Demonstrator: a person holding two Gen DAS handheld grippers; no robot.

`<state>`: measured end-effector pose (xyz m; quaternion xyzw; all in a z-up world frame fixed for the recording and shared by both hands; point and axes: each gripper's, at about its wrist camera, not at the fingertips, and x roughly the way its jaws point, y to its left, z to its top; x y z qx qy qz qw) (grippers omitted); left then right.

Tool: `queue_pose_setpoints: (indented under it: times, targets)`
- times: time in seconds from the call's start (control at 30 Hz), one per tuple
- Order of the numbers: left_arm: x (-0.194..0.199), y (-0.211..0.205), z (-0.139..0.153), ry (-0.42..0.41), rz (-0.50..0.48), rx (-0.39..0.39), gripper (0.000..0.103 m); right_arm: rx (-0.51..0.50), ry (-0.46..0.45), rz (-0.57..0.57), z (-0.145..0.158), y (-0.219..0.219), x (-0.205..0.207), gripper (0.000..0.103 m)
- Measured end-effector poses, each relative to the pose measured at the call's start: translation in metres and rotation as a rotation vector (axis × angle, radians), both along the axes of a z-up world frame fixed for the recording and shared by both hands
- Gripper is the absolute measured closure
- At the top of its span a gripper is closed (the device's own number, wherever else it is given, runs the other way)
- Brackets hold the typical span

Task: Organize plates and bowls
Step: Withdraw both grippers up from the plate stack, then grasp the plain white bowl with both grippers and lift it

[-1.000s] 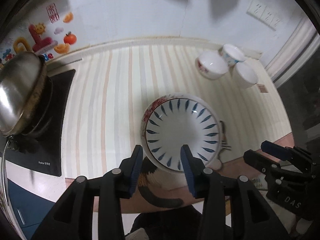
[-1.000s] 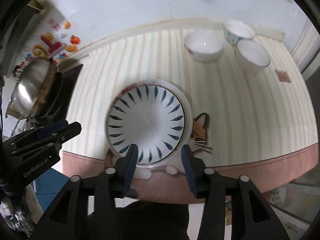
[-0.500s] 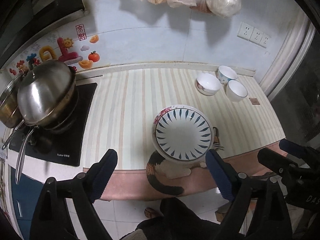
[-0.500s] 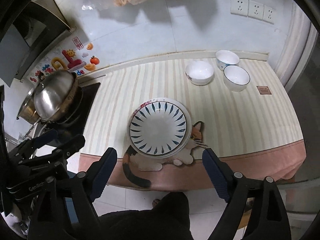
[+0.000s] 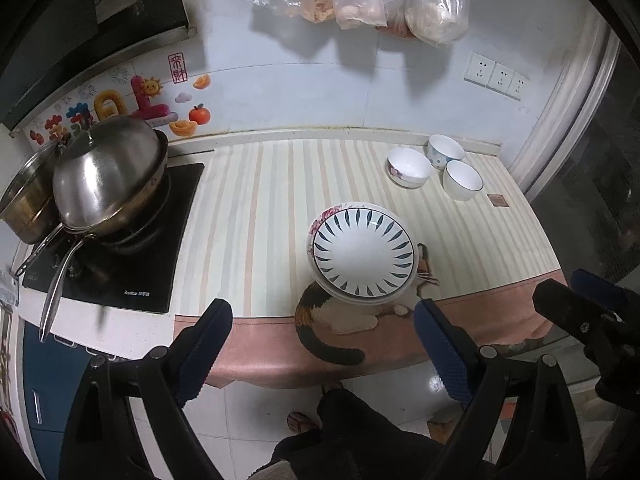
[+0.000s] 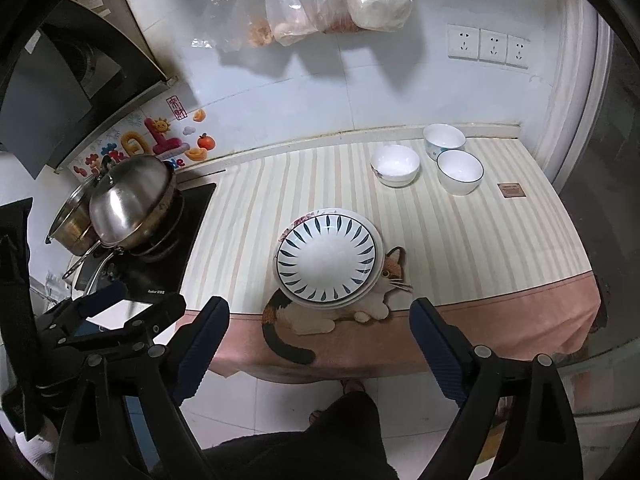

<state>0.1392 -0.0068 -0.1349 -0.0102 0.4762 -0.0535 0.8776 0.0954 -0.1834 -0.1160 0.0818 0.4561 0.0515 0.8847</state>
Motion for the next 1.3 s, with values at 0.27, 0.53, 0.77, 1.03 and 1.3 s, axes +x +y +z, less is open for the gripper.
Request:
queue_pose_setpoints:
  times: [0.27, 0.53, 0.77, 1.03, 1.3]
  targets:
    - [0.024, -0.014, 0.002, -0.026, 0.033, -0.005, 0.01, 0.116, -0.021, -0.014, -0.011, -0.028, 0.011, 0.008]
    - [0.118, -0.05, -0.019, -0.028, 0.061, 0.006, 0.01, 0.273, -0.009, -0.032, -0.053, -0.096, 0.092, 0.008]
    - [0.244, -0.101, -0.073, 0.1, 0.049, -0.011, 0.011, 0.299, 0.077, -0.075, -0.102, -0.158, 0.214, 0.009]
    - [0.372, -0.146, -0.161, 0.319, 0.066, -0.065, 0.048, 0.329, 0.215, -0.047, -0.176, -0.209, 0.367, 0.039]
    - [0.43, -0.177, -0.23, 0.481, 0.04, -0.063, 0.071, 0.254, 0.331, -0.011, -0.242, -0.211, 0.448, 0.071]
